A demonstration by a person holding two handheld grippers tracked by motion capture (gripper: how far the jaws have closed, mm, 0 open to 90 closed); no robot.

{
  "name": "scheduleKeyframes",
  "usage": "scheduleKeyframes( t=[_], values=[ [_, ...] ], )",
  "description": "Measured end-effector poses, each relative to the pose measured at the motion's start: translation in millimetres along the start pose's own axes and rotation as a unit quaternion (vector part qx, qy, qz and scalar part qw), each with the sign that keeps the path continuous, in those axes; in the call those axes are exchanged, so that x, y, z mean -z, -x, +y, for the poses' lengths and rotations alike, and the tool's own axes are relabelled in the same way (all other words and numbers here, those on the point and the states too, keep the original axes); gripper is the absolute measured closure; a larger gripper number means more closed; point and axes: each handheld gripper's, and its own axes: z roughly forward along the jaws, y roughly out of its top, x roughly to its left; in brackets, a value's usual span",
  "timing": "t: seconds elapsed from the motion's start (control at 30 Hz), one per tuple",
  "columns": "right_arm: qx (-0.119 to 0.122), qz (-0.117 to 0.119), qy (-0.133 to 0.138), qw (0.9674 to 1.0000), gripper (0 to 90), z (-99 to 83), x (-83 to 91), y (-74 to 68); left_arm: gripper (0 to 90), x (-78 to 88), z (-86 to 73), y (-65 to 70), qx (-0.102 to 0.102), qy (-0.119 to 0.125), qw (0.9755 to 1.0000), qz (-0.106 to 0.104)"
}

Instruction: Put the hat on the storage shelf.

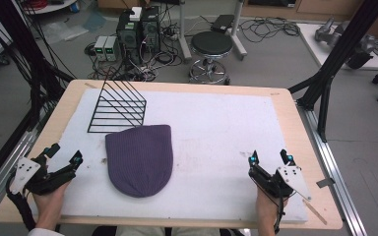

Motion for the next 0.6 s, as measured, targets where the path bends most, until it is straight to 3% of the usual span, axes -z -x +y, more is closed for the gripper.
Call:
scheduleKeyframes(
  t=[0.3,0.6],
  values=[
    [-0.002,-0.001,-0.003,1.0,10.7,0.0,-0.5,-1.4,18.8,5.7,0.7,-3.6,0.003,0.001,0.999,0.044],
    [0.0,0.0,-0.005,1.0,10.7,-0.3,-1.0,-2.0,18.8,4.5,0.1,-3.3,0.006,-0.002,0.9993,0.036]
  ],
)
